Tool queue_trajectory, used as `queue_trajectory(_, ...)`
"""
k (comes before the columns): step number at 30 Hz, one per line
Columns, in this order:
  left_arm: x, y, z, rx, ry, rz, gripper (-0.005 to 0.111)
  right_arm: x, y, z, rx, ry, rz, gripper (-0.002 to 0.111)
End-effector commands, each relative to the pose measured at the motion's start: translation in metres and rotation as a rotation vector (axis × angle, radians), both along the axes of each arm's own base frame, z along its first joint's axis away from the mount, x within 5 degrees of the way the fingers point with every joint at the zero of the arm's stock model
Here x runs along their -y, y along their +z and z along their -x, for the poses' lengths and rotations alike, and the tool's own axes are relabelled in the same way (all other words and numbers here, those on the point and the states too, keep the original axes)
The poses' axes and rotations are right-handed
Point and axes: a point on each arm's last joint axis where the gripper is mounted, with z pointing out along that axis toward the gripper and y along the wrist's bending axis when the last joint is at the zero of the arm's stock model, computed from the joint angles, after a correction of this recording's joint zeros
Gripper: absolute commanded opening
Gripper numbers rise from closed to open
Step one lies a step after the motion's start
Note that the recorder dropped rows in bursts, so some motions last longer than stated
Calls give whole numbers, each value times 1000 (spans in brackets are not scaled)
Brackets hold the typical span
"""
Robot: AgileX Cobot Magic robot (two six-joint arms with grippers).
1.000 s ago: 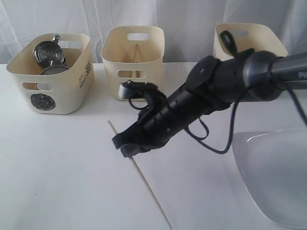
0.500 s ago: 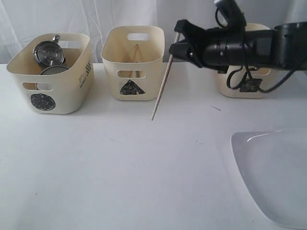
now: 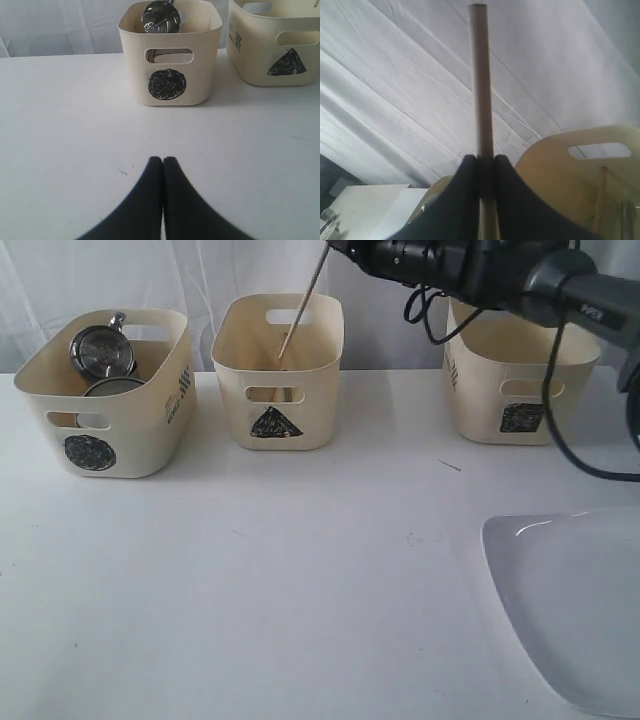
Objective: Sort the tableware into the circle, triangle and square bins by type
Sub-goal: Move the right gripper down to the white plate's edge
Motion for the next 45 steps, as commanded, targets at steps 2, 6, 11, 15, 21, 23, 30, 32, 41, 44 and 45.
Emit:
queue_trajectory(2,0,-1,0,-2,3,14,0,-16,-19,-17,22,-5,40,24)
queue_trajectory(6,0,-1,0,-2,3,14,0,-26,-19,-12,41,73,98,50)
queue_trajectory(11,0,-1,0,-2,3,14,0,-27,-1,9,64,217,216,38)
queue_trajectory(15,0,-1,0,-2,3,14,0,-7,5,35,-44,189,446,38)
queue_trajectory(21,0,-1,0,-2,3,14,0,26,3,112,-267,125,840,38)
queue_trajectory(23,0,-1,0,-2,3,14,0,31,6,144,-317,105,920,38)
queue_trajectory(30,0,-1,0,-2,3,14,0,30,9,260,-474,60,1196,38)
queue_trajectory(32,0,-1,0,-2,3,14,0,26,-1,282,-520,89,1336,40)
queue_trajectory(41,0,-1,0,-2,3,14,0,-18,-44,324,-651,110,1603,55)
queue_trajectory(44,0,-1,0,-2,3,14,0,-30,-60,325,-689,74,1595,55)
queue_trajectory(45,0,-1,0,-2,3,14,0,-32,-66,326,-714,52,1598,55)
